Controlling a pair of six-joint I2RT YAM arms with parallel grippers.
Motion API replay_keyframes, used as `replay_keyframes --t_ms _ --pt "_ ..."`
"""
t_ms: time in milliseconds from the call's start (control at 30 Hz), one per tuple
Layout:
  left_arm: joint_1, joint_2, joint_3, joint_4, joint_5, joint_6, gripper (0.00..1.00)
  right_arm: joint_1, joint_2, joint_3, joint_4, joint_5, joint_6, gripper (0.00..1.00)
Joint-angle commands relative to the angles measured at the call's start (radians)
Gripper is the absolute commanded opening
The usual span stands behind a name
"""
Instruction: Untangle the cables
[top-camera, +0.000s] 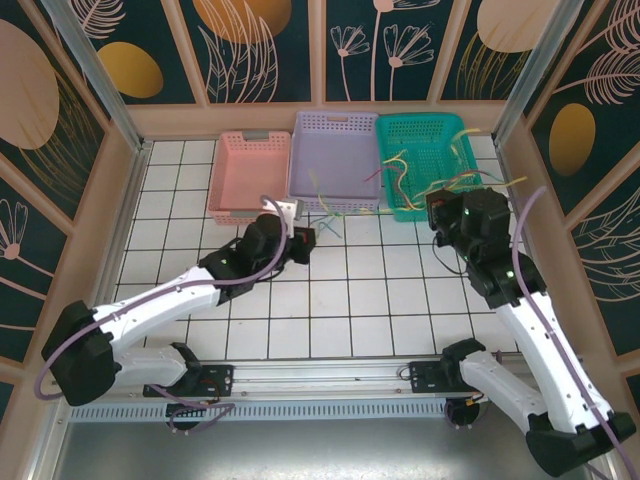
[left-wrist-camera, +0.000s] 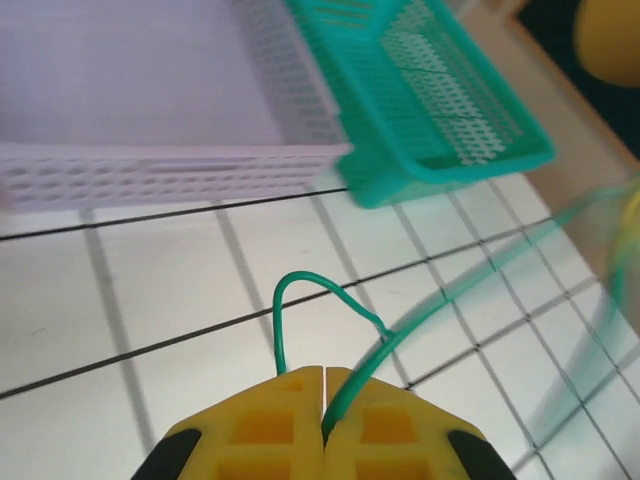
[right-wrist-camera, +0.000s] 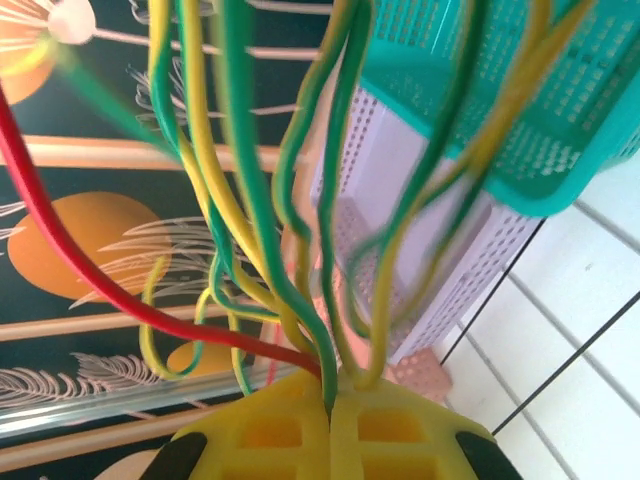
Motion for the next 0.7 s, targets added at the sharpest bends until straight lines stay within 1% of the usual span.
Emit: replay_keyframes --t_ms 0,100,167,300,367,433,500,567,667 --pt "0.079 -0.065 -0.034 -0.248 -0.134 -0.075 0.0 -0.045 -0.06 0.015 -0.038 0.138 -0.091 0.0" --pt "0.109 -0.085 -0.024 -0.327 -0.159 -0.076 0.0 -0.047 -0.088 -0.005 -0.069 0.16 -0.114 0.0" --pt "0.115 -0.092 -0.014 -0.36 -0.172 -0.07 0.0 -0.046 -0.102 -0.019 -0.069 0.167 -0.123 0.0" --pt "0.118 -0.112 0.026 -0.397 -0.187 -0.076 0.0 -0.047 -0.093 -0.06 -0.062 0.105 -0.128 0.0" --pt "0.125 -0.092 0.084 -0.484 -0.246 -0.076 0.0 -0.042 -0.108 -0.104 -0.073 0.088 -0.112 0.0" --pt "0.144 -0.068 0.129 -0.554 -0.285 -0.062 0.0 -0.043 -0.152 -0.142 -0.087 0.124 -0.104 0.0" --pt "0.157 -0.055 0.138 -0.598 -0.318 -0.042 0.0 -0.046 -0.193 -0.162 -0.077 0.163 -0.126 0.0" --pt "0.159 -0.037 0.182 -0.636 -0.343 -0.028 0.0 -0.048 -0.188 -0.152 -0.086 0.176 -0.163 0.0" --pt "0.159 -0.018 0.205 -0.677 -0.369 -0.02 0.0 -0.048 -0.156 -0.143 -0.077 0.152 -0.205 0.0"
